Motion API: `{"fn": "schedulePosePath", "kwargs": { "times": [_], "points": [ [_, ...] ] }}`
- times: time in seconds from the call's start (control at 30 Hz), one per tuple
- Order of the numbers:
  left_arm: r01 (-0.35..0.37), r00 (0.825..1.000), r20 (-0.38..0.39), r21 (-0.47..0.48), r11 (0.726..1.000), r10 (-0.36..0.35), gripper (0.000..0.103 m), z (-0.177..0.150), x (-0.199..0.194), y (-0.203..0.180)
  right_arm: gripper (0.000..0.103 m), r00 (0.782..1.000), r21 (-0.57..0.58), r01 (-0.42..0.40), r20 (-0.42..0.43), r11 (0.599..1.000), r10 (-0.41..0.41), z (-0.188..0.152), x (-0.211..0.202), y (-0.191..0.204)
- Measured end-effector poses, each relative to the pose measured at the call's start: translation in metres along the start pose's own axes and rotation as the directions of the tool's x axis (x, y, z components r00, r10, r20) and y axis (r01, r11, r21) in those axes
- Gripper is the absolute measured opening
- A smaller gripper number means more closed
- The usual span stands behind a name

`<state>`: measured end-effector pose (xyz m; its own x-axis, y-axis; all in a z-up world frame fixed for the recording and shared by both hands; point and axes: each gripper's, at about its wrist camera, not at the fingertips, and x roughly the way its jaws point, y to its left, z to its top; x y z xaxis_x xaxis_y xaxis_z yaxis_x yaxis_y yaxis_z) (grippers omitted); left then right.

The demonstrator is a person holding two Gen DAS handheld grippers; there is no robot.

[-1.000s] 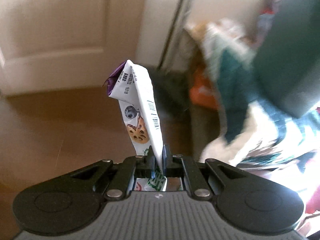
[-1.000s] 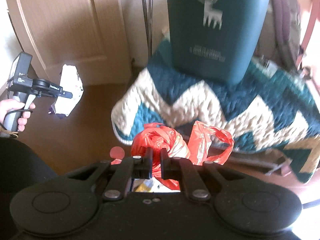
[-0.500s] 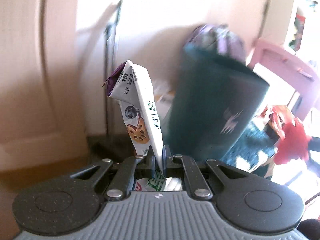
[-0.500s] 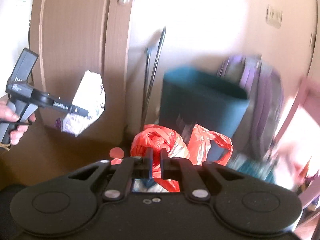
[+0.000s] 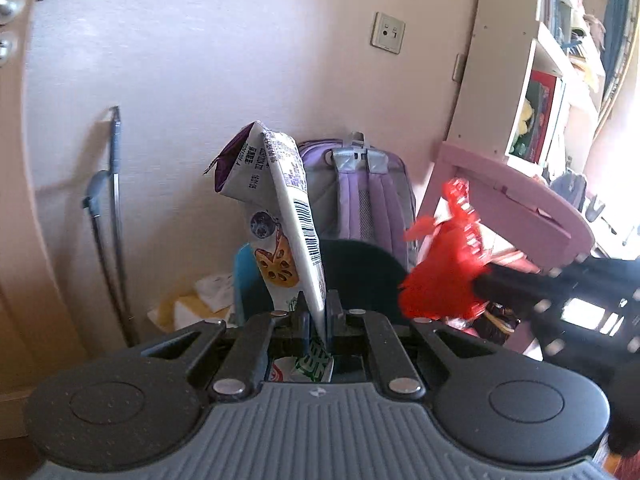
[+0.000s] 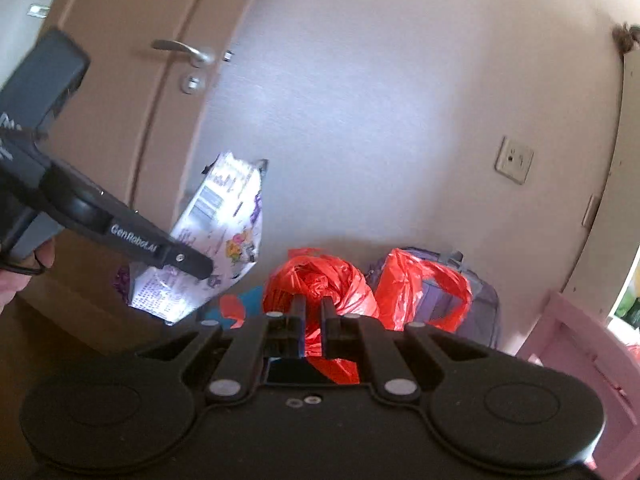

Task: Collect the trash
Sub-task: 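Lift the cookie bag with left gripper while right lifts the red bag toward the bin, then open both grippers over the teal bin to drop the cookie bag and red bag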

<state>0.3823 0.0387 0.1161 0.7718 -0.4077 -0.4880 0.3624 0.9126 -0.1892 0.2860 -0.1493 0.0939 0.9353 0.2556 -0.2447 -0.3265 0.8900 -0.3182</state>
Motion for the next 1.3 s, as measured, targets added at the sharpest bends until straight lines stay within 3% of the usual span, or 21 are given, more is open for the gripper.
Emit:
{"fn": "schedulePosePath", "kwargs": {
  "times": [0.13, 0.33, 0.53, 0.7, 0.9, 1.0, 1.1, 1.23, 1.3],
  "points": [
    [-0.001, 0.999, -0.043, 0.015, 1.0, 0.002, 0.007, 0.01, 0.034, -0.012, 0.005, 0.999, -0.006, 0.005, -0.037, 1.0, -0.005, -0.004, 0.033, -0.006],
    [-0.032, 0.991, -0.131, 0.021, 0.999, 0.034, 0.007, -0.001, 0.086, -0.009, 0.005, 0.992, -0.033, -0.019, -0.123, 0.999, 0.015, -0.022, 0.068, -0.003],
    [-0.05, 0.967, -0.248, 0.031, 0.998, 0.057, 0.007, -0.008, 0.127, -0.01, 0.006, 0.978, -0.019, -0.053, -0.201, 0.998, 0.048, -0.038, 0.09, -0.006],
    [-0.051, 0.945, -0.32, 0.047, 0.998, 0.064, 0.008, -0.018, 0.149, -0.014, 0.007, 0.969, -0.008, -0.054, -0.241, 0.999, 0.05, -0.043, 0.097, -0.006],
    [-0.052, 0.94, -0.337, 0.033, 0.998, 0.06, 0.012, -0.02, 0.156, -0.011, 0.015, 0.958, 0.015, -0.056, -0.279, 0.998, 0.058, -0.049, 0.102, -0.008],
    [-0.05, 0.939, -0.339, 0.041, 0.998, 0.061, 0.017, -0.021, 0.154, -0.01, 0.02, 0.96, 0.048, -0.047, -0.274, 0.998, 0.059, -0.049, 0.099, -0.013],
    [-0.056, 0.943, -0.326, 0.049, 0.997, 0.069, 0.032, -0.021, 0.149, -0.012, 0.027, 0.961, 0.09, -0.048, -0.268, 0.995, 0.07, -0.048, 0.094, -0.02],
    [-0.07, 0.951, -0.299, 0.046, 0.997, 0.08, 0.057, -0.019, 0.138, -0.015, 0.029, 0.963, 0.104, -0.028, -0.264, 0.994, 0.054, -0.046, 0.087, -0.025],
    [-0.071, 0.957, -0.28, 0.045, 0.996, 0.081, 0.064, -0.018, 0.13, -0.018, 0.032, 0.965, 0.116, -0.021, -0.258, 0.993, 0.05, -0.045, 0.081, -0.028]
  ]
}}
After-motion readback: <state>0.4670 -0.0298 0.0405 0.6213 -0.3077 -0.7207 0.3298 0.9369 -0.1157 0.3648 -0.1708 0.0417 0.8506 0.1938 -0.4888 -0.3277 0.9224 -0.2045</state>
